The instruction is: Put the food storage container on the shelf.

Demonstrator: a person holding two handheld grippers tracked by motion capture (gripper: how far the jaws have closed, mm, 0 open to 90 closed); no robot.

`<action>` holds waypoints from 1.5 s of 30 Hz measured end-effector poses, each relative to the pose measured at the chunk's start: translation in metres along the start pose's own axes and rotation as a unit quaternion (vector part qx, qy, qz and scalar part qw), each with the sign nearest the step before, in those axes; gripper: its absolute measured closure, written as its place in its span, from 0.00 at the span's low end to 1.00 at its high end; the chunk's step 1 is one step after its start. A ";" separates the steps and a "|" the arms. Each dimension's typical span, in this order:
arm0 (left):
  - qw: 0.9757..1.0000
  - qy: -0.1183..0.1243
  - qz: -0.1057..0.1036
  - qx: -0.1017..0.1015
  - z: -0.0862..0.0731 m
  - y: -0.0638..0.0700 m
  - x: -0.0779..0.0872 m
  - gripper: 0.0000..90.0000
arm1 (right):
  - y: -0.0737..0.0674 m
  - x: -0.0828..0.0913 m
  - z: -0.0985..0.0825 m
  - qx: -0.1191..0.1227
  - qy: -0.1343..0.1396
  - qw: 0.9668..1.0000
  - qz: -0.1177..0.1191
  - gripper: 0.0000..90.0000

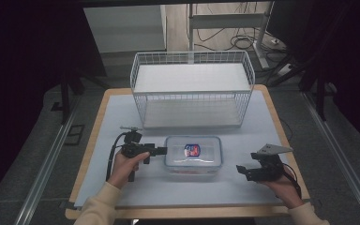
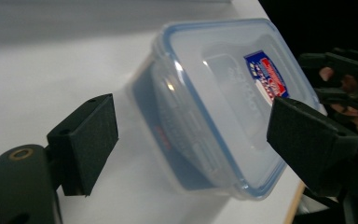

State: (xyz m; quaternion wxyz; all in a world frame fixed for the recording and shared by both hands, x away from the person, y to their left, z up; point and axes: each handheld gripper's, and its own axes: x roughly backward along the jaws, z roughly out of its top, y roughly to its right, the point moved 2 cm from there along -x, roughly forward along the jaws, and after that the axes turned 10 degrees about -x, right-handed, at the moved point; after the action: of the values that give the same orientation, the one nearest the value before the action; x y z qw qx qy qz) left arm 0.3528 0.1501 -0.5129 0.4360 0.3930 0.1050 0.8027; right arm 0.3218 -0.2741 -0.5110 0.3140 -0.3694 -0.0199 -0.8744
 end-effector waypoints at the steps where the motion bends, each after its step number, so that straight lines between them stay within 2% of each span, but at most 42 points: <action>1: 1.000 -0.002 -0.003 0.003 0.000 -0.001 -0.003 0.18 | 0.000 0.000 0.000 0.000 0.000 1.000 -0.001 0.19; 4: 1.000 -0.007 -0.007 0.011 0.000 -0.004 -0.009 0.19 | 0.000 0.000 0.000 -0.001 0.001 1.000 -0.001 0.19; 5: 1.000 -0.009 -0.017 0.018 -0.001 -0.005 -0.014 0.19 | 0.000 0.000 0.000 0.000 0.002 1.000 -0.002 0.19; 9: 0.999 -0.016 -0.027 0.022 -0.002 -0.005 -0.019 0.21 | 0.001 0.000 0.000 0.000 0.001 1.000 -0.006 0.19; 11: 0.999 -0.024 -0.042 0.026 -0.002 -0.006 -0.023 0.22 | 0.001 0.000 0.000 0.002 0.002 1.000 -0.007 0.19; 14: 0.998 -0.031 -0.046 0.027 -0.003 -0.006 -0.026 0.24 | 0.001 -0.001 0.000 0.003 0.001 1.000 -0.007 0.19; 15: 0.997 -0.031 -0.056 0.031 -0.003 -0.006 -0.026 0.26 | 0.000 -0.001 0.000 0.003 0.000 1.000 -0.006 0.19; 17: 0.997 -0.030 -0.059 0.033 -0.003 -0.006 -0.026 0.30 | -0.001 -0.001 0.001 0.003 0.000 1.000 -0.005 0.19; 20: 0.997 -0.028 -0.058 0.032 -0.003 -0.005 -0.025 0.31 | -0.002 -0.002 0.003 -0.005 0.000 1.000 0.010 0.19; 21: 0.998 -0.026 -0.056 0.031 -0.003 -0.005 -0.024 0.35 | -0.005 -0.002 0.008 -0.013 0.001 1.000 0.024 0.19; 26: 0.997 -0.025 -0.060 0.035 -0.003 -0.006 -0.023 0.36 | -0.012 -0.008 0.023 -0.031 -0.002 0.998 0.059 0.19; 27: 0.997 -0.025 -0.060 0.035 -0.003 -0.006 -0.023 0.37 | -0.012 -0.008 0.023 -0.031 -0.002 0.998 0.059 0.19; 28: 0.997 -0.025 -0.063 0.036 -0.003 -0.007 -0.023 0.37 | -0.014 -0.014 0.030 -0.047 -0.012 0.996 0.076 0.19; 30: 0.997 -0.024 -0.064 0.035 -0.003 -0.008 -0.023 0.38 | -0.014 -0.020 0.035 -0.058 -0.020 0.994 0.086 0.19; 33: 0.997 -0.023 -0.066 0.035 -0.003 -0.009 -0.023 0.38 | -0.016 -0.030 0.044 -0.076 -0.035 0.990 0.111 0.18; 34: 0.997 -0.023 -0.066 0.035 -0.003 -0.009 -0.023 0.38 | -0.016 -0.033 0.046 -0.090 -0.040 0.988 0.122 0.18; 35: 0.997 -0.023 -0.066 0.035 -0.003 -0.009 -0.023 0.38 | -0.016 -0.033 0.046 -0.090 -0.040 0.988 0.122 0.18; 36: 0.997 -0.023 -0.067 0.035 -0.003 -0.009 -0.023 0.38 | -0.017 -0.039 0.049 -0.107 -0.052 0.983 0.140 0.18; 37: 0.997 -0.023 -0.067 0.035 -0.003 -0.009 -0.023 0.38 | -0.017 -0.039 0.049 -0.107 -0.052 0.983 0.140 0.18; 38: 0.997 -0.023 -0.067 0.035 -0.003 -0.009 -0.023 0.38 | -0.017 -0.045 0.051 -0.129 -0.058 0.978 0.154 0.18; 40: 0.997 -0.022 -0.067 0.035 -0.004 -0.009 -0.023 0.38 | -0.016 -0.050 0.052 -0.149 -0.066 0.973 0.162 0.18; 42: 0.997 -0.022 -0.067 0.034 -0.003 -0.009 -0.023 0.38 | -0.015 -0.055 0.052 -0.152 -0.077 0.973 0.156 0.17; 45: 0.997 -0.021 -0.068 0.035 -0.004 -0.009 -0.023 0.38 | -0.015 -0.058 0.053 -0.160 -0.081 0.971 0.161 0.17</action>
State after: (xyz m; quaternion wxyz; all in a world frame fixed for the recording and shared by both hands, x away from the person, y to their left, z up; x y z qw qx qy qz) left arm 0.3628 0.1385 -0.5323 0.4778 0.4165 0.1501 0.7587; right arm 0.3784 -0.2170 -0.5080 0.3844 -0.4827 0.1548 -0.7716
